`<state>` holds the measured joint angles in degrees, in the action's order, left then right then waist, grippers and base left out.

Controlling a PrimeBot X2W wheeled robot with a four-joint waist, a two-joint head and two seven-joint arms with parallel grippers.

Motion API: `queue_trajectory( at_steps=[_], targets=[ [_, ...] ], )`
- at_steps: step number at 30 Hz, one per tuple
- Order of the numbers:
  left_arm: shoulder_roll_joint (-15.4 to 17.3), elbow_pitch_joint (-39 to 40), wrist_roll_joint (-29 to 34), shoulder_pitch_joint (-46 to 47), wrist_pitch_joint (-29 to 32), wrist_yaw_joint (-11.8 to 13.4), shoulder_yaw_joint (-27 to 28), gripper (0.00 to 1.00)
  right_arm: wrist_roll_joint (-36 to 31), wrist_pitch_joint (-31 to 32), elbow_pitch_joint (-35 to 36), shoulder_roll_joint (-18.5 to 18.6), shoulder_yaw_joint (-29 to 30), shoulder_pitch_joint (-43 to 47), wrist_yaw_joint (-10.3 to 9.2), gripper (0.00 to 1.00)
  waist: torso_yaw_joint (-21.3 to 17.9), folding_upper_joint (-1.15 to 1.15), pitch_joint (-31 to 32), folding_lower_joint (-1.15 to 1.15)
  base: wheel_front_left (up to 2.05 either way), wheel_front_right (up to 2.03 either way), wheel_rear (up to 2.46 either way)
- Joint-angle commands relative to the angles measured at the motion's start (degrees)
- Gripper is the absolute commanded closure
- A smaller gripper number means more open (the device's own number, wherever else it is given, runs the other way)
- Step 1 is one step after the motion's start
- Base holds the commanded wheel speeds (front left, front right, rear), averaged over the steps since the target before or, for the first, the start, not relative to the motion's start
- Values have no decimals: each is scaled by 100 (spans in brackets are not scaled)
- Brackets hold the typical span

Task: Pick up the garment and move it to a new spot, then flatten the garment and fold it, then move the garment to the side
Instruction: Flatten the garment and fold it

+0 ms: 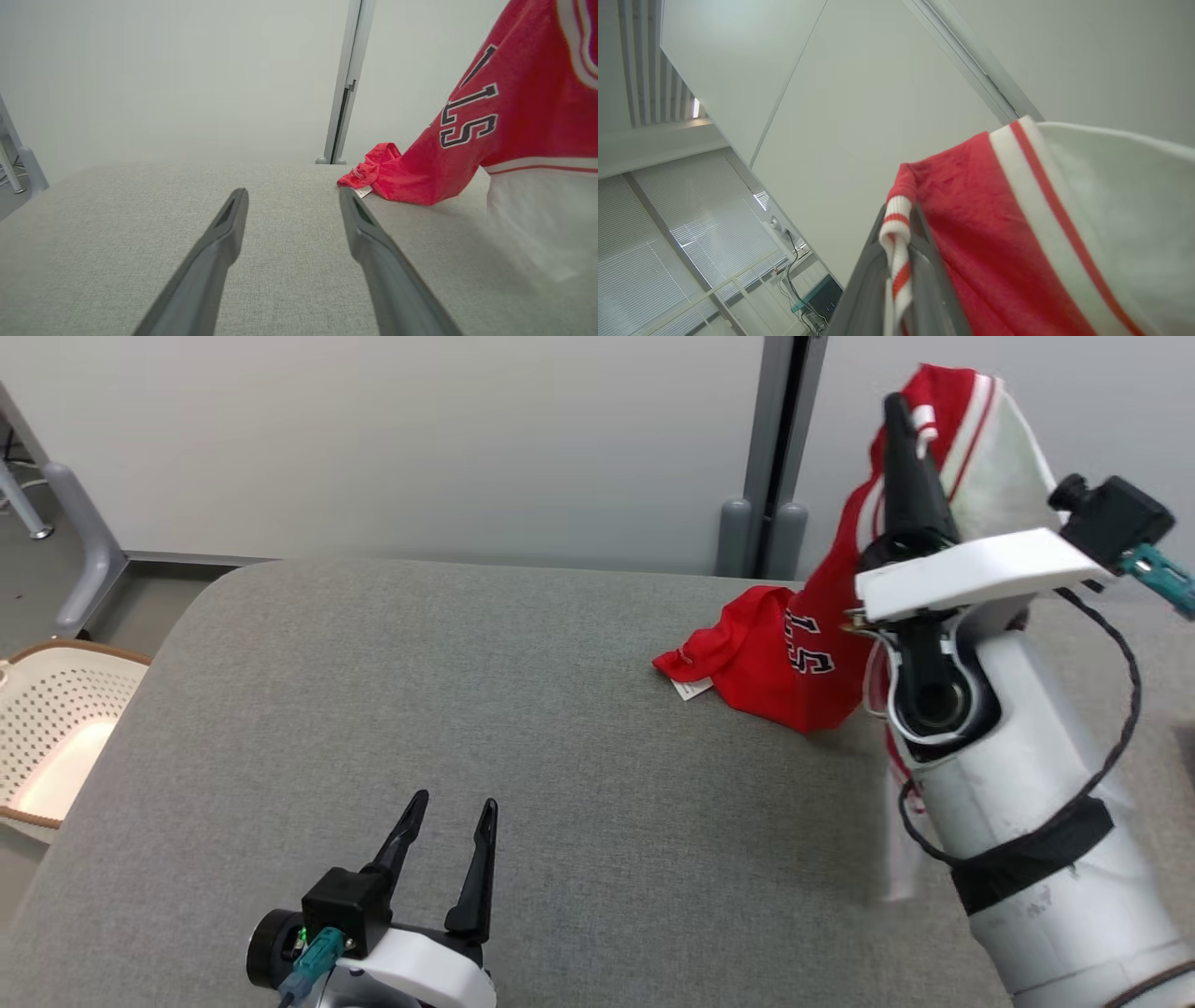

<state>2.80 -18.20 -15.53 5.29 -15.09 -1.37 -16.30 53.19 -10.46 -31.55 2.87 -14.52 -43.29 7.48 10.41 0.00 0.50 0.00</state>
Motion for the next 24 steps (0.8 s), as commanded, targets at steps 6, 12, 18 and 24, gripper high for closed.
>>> queue_trajectory(
  at_steps=[6,12,18,24],
  targets=[
    [21,-34,-73,-53,-9,59,-103,0,1089,-451,-511,9,-1290,-505,2,100,306,0,56,0,0,0,0],
    [23,-70,-129,-93,-9,100,-247,0,1578,-476,-424,3,-1242,-550,2,100,596,0,97,0,0,0,0],
    [21,-53,-167,-125,-9,144,-232,0,1695,-469,-363,18,-2242,-111,2,0,709,0,89,0,0,0,0],
    [22,-18,-185,-79,-9,180,-136,0,1787,-469,-391,10,-3684,386,2,0,633,0,0,0,0,0,0]
  ],
)
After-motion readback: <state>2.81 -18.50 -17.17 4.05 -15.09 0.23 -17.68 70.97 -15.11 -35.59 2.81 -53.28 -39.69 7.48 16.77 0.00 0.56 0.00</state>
